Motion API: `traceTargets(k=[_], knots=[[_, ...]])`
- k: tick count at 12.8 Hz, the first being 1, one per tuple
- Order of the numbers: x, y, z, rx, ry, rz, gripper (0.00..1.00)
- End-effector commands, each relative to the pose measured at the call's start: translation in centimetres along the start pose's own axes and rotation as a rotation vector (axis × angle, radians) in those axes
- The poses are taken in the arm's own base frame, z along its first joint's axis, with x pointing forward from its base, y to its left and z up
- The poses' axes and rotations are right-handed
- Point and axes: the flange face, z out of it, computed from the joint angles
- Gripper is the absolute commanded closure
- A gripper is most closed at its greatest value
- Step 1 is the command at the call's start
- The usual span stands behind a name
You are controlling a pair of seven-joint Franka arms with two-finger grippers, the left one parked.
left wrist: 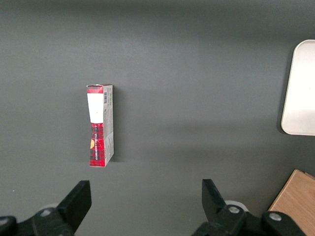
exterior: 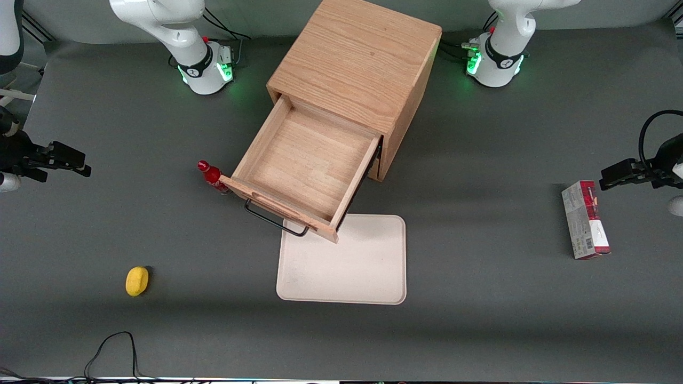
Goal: Open upper drawer
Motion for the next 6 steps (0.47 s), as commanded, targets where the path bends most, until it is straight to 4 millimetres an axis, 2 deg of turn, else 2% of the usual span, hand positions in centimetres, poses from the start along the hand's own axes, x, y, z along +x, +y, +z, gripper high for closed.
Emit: traceTargets(k=[1,6], knots=[[-0.3,-0.58,-0.05,-0.03,-0.001,0.011,0.0],[-0.37,0.0,-0.07,-0.031,-0.001,0.023,0.0]])
